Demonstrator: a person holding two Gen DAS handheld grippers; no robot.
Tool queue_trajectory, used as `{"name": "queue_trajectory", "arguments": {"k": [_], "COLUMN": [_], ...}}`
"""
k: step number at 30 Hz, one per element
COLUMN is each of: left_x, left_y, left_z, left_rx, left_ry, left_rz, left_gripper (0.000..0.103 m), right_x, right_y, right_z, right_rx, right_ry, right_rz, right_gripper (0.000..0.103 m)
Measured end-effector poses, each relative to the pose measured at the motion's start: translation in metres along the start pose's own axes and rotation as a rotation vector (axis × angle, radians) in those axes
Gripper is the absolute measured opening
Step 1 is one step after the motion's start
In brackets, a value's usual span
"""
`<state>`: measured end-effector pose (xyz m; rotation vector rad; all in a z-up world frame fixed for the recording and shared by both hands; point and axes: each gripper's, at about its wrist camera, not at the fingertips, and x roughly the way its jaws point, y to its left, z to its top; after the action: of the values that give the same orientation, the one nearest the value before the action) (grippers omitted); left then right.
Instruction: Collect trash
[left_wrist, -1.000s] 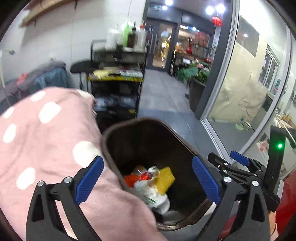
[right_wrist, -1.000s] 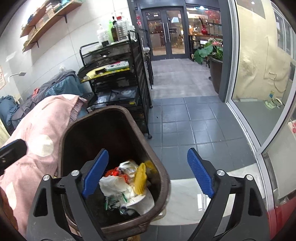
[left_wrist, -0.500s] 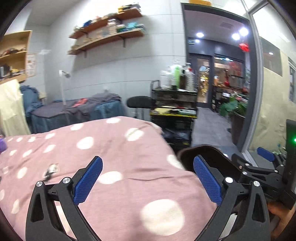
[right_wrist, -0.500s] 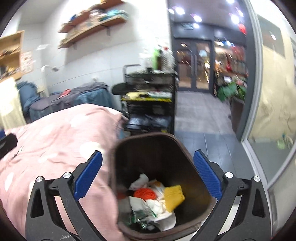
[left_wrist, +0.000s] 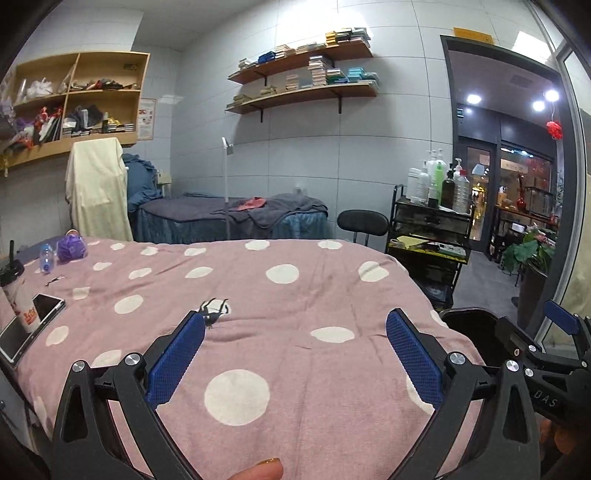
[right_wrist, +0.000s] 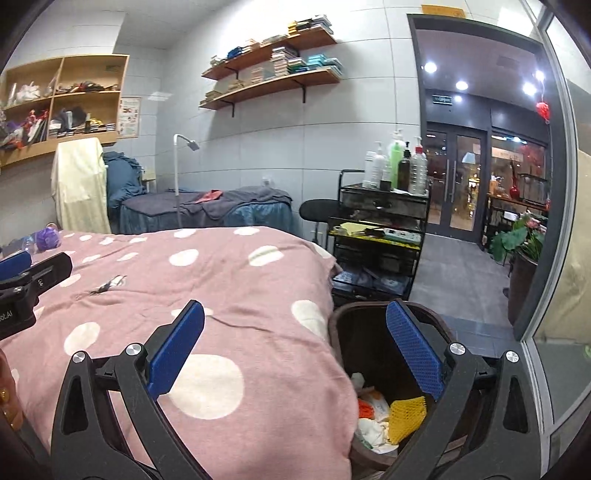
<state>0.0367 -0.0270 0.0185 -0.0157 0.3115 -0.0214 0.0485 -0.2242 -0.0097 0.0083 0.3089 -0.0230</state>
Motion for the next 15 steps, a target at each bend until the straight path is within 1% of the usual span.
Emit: {"name": "queue_trajectory", "arguments": {"k": [1,6,8,15], "left_x": [-0.005,-0.020,-0.023,-0.031], "left_y": [0.003,0.012,0.013,0.020], "left_z": [-0.002,-0.008,-0.010,-0.015], "left_rx": [-0.004,-0.018,-0.025,-0.047], "left_ry": [-0.010,-0.037,-0.037,-0.044], "left_rz": [0.014,0.054,0.055,0.068], "left_gripper": [0.097,0.097,0.097,0.097], "right_x": [-0.003,-0.017,-0.021,-0.034], "right_y": [0.004,0.018,0.022,0.022], "right_z": [-0.001,-0.003,-0.004,-0.003], "right_rx": [0.003,0.012,0.024,0.041], "right_ry": [0.003,-0.005,-0.002,-0.005], "right_rz": [0.024,0.069,0.091,0.130], "right_gripper": [0.097,0.097,0.097,0.097]}}
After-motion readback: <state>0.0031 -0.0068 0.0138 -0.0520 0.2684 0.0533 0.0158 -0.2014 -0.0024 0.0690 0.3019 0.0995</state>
